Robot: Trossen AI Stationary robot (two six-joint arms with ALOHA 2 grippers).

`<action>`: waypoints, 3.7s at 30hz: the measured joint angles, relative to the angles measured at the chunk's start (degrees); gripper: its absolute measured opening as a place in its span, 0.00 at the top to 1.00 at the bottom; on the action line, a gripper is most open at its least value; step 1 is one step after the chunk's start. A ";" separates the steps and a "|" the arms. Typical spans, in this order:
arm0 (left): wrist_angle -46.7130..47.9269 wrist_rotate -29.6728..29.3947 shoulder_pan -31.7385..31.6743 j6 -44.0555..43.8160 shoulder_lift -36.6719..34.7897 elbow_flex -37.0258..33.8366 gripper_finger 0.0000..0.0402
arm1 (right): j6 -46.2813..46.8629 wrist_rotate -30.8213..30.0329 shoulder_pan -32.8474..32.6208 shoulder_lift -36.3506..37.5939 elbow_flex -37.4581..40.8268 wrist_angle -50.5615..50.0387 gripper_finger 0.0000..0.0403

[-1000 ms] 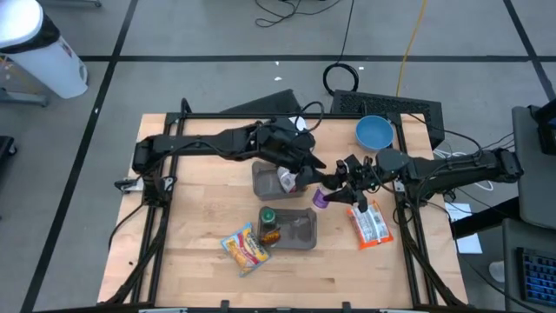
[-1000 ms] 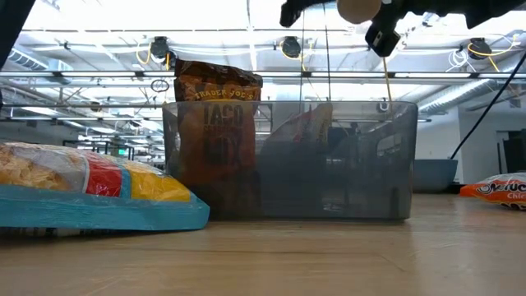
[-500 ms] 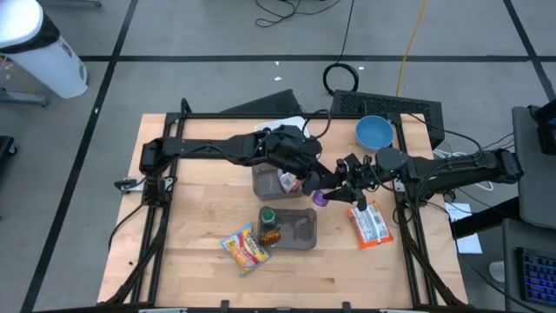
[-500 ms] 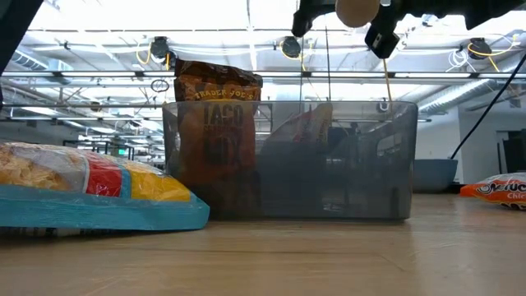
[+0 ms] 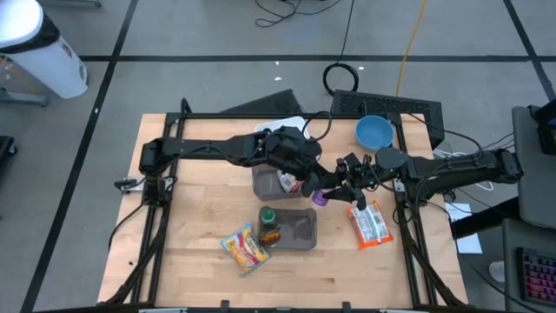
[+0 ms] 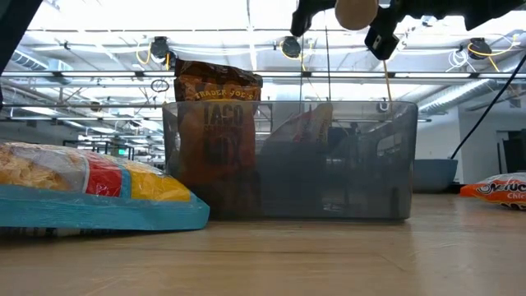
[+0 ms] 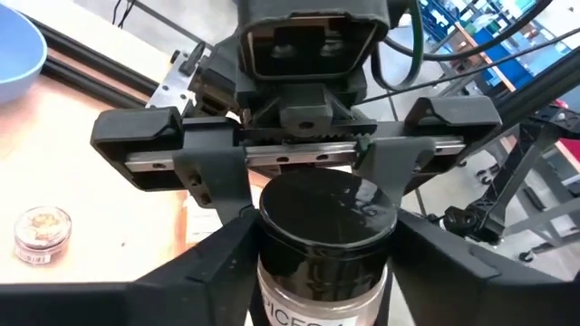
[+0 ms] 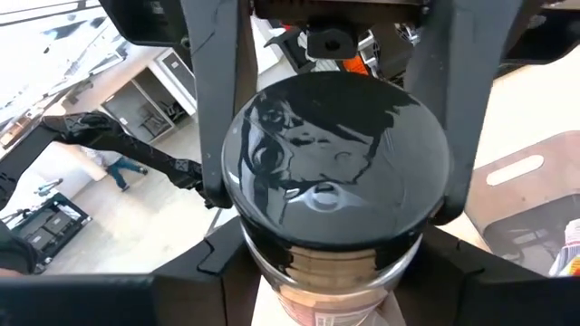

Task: Pick & Place Food Item
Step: Put the black seasoning bottle into the bottom black bin

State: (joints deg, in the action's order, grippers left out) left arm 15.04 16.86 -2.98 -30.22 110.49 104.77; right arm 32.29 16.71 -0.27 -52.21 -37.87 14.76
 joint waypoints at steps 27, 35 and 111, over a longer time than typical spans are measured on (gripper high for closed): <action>-2.85 2.16 -0.46 5.07 -0.06 -0.04 0.49 | 5.86 3.81 2.77 0.00 0.00 0.66 0.32; -2.85 1.92 -1.45 7.13 -2.26 -0.04 0.49 | 7.63 7.58 5.96 0.33 0.00 1.04 0.20; -12.52 -81.92 35.32 -18.23 2.27 -16.17 0.49 | 23.76 -17.04 -5.26 9.44 17.51 10.67 0.21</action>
State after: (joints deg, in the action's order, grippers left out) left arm 2.52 -65.06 32.34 -48.45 112.76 88.60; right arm 56.05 -0.33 -5.53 -42.76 -20.36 25.43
